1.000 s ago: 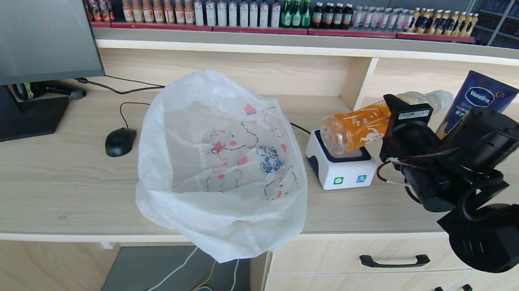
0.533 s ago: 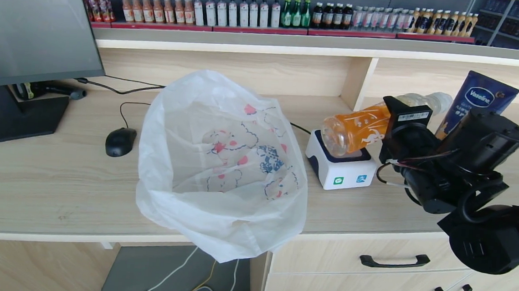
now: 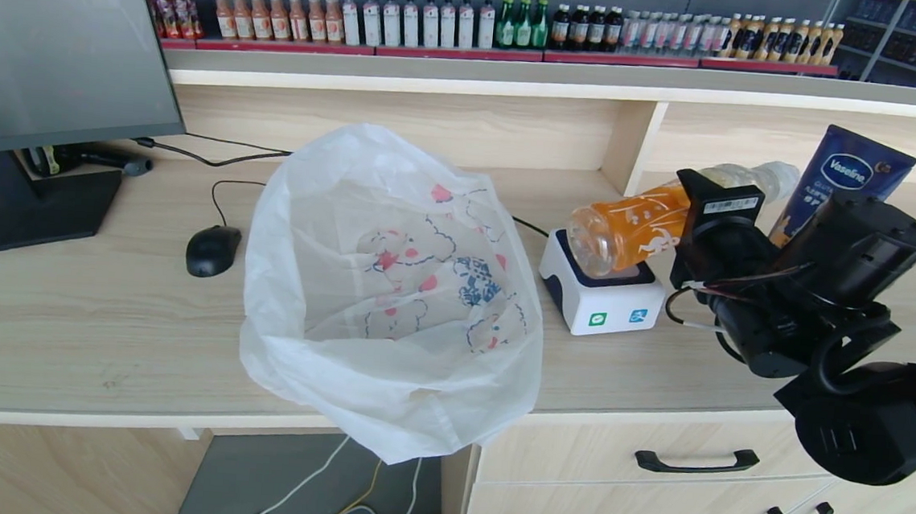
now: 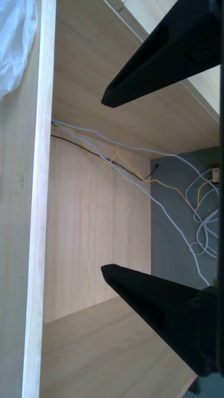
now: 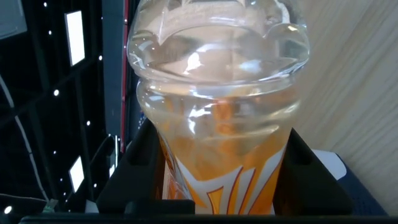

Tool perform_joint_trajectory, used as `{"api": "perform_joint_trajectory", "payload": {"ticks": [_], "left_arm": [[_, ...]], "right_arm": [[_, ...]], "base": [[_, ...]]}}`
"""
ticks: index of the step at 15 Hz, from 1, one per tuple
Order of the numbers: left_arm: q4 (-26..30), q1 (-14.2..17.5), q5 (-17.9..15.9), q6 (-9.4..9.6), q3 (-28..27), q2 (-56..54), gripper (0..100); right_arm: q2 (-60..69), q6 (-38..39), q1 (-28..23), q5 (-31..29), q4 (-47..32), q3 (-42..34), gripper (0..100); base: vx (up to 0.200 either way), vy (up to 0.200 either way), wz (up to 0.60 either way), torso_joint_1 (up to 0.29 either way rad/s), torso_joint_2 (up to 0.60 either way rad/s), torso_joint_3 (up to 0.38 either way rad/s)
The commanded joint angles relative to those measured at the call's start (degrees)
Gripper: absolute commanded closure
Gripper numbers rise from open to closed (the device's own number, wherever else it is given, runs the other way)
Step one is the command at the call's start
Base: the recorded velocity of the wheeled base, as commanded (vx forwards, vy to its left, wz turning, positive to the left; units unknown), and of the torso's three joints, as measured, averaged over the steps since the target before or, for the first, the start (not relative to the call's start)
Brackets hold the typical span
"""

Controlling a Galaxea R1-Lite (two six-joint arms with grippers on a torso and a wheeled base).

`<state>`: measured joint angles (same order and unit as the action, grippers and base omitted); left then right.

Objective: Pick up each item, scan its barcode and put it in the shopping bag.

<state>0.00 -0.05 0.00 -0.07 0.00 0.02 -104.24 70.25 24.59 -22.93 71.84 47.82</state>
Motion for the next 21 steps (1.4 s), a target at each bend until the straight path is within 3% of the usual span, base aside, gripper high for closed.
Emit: {"api": "perform_joint_trajectory", "payload": {"ticks": [1,8,12,14,18,21], "left_arm": [[0.00,-0.04,0.00,-0.01,0.00,-0.02,0],[0.00,-0.04,0.00,-0.01,0.00,-0.02,0],[0.00,-0.04,0.00,-0.01,0.00,-0.02,0],[0.00,-0.04,0.00,-0.01,0.00,-0.02,0],[0.00,-0.04,0.00,-0.01,0.00,-0.02,0],[0.00,-0.04,0.00,-0.01,0.00,-0.02,0]], "right_arm": [[0.44,-0.03,0.02,-0.01,0.06,0.08,100],[1.85,-7.68,0.72,1.40,-0.03,3.15,100],[3.78,-16.55,6.26,1.40,0.14,2.71,100],[4.49,-27.63,8.81,2.54,1.20,3.24,100],[4.84,-44.50,9.43,11.77,7.26,3.06,100],[5.19,-54.26,10.13,12.56,9.02,2.10,100]], "base": [[0.000,0.000,0.00,0.000,0.00,0.000],[0.000,0.000,0.00,0.000,0.00,0.000],[0.000,0.000,0.00,0.000,0.00,0.000],[0.000,0.000,0.00,0.000,0.00,0.000],[0.000,0.000,0.00,0.000,0.00,0.000],[0.000,0.000,0.00,0.000,0.00,0.000]]}}
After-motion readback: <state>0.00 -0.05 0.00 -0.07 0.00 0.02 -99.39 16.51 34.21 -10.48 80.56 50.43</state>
